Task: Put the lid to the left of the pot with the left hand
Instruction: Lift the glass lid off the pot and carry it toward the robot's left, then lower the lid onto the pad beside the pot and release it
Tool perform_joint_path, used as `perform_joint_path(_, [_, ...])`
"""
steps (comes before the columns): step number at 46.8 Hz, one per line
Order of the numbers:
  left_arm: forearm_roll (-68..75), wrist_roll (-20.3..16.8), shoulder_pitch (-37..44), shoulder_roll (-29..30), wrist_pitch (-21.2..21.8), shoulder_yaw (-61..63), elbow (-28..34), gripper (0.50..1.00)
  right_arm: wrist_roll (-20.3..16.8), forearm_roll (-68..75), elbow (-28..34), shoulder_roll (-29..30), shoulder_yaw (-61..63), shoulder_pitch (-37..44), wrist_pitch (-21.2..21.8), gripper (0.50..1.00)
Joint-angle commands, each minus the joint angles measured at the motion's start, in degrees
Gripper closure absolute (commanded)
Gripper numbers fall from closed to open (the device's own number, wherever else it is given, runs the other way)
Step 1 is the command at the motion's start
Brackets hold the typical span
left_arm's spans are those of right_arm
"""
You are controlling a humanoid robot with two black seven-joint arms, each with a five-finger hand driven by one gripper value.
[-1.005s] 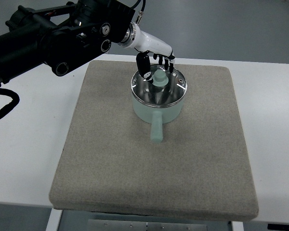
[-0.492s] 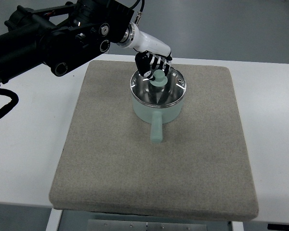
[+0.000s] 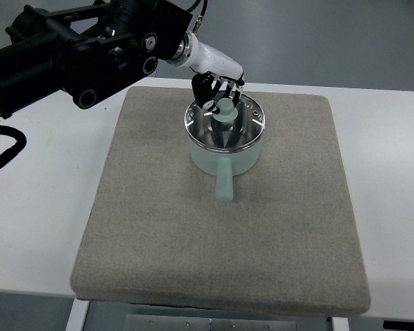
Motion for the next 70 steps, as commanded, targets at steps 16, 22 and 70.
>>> perform_joint_path(16, [-0.11,0.08,-1.57,0.52,0.11,-0.09,-0.01,1.0,0.0,0.0,-0.05,0.0,-0.05,0.0,0.0,0.576])
perform_joint_path(22, [-0.2,0.08,-2.45,0.7,0.11,-0.09,0.07,1.0,0.0,0.0,-0.05,0.0,-0.05,0.0,0.0,0.576])
perform_joint_path(70, [-0.03,-0.45,12.58,19.86,10.39,-0.71,-3.0,1.0,0.0,0.0,-0.05,0.0,-0.05,0.0,0.0,0.576])
